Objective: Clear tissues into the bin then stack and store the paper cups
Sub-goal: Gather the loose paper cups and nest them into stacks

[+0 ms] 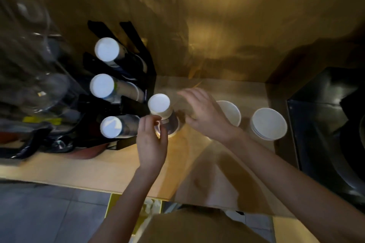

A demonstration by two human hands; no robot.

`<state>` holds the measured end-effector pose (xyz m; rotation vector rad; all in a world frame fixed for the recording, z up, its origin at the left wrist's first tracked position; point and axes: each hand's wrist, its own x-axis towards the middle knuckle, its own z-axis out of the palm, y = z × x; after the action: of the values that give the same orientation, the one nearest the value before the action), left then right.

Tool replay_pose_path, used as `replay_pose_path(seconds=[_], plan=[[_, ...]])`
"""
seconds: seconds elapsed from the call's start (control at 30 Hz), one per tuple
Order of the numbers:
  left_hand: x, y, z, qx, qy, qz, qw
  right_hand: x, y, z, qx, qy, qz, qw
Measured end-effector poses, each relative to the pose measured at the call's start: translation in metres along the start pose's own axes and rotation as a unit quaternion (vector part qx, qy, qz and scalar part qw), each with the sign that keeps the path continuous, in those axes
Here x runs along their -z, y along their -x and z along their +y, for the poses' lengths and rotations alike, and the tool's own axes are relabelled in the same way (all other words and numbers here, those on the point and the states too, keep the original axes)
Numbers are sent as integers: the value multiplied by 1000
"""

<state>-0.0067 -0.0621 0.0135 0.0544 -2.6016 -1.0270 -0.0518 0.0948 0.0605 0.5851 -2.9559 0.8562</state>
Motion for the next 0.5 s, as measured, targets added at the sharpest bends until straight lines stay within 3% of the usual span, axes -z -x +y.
replay_pose_path(seconds=[0.13,0.27,0.4,0.5], plan=[[-2,-6,-16,73,34,8,997,-23,-30,-21,36,52,-82,995],[-15,-11,-25,165,96,-69,979,-46,-50,-27,16,55,-138,989],[-23,-14,-32,163,138,-110,971,-54,-52,-23,-37,-26,-126,991],[-24,-16,-34,210,203,-138,946,-53,-51,-18,-67,-76,-103,989]])
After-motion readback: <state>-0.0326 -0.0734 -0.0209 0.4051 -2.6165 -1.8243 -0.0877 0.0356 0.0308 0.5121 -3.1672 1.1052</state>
